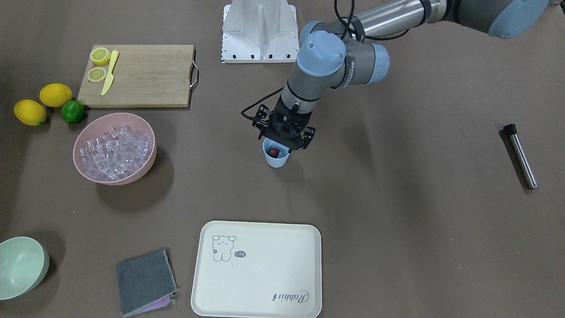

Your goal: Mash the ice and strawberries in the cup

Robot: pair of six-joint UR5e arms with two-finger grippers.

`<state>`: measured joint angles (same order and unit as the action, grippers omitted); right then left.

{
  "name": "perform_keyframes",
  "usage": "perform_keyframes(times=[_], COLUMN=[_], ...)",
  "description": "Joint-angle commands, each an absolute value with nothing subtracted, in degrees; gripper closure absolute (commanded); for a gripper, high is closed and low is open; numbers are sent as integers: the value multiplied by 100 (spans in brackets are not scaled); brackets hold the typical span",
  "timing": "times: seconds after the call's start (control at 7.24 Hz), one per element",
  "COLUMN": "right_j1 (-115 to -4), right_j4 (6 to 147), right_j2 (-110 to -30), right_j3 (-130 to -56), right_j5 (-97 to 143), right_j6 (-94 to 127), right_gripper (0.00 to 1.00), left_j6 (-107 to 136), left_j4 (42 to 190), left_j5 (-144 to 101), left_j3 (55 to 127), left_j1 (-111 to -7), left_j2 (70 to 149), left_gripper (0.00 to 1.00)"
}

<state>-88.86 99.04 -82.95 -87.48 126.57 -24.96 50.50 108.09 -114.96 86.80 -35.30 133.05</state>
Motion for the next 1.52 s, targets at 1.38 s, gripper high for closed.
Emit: perform_keyframes(times=[1.38], right_j1=[-8877], right_j4=[9817], right_j2=[-8314], right_j3=[-8868], right_j5=[12850], right_j6=[-2470], right_gripper=[1], left_j6=[1942], left_j4=[11461], left_j5=[-13245], left_j3=[7393], left_j1=[-7187], left_j2=[10478], left_gripper=[2])
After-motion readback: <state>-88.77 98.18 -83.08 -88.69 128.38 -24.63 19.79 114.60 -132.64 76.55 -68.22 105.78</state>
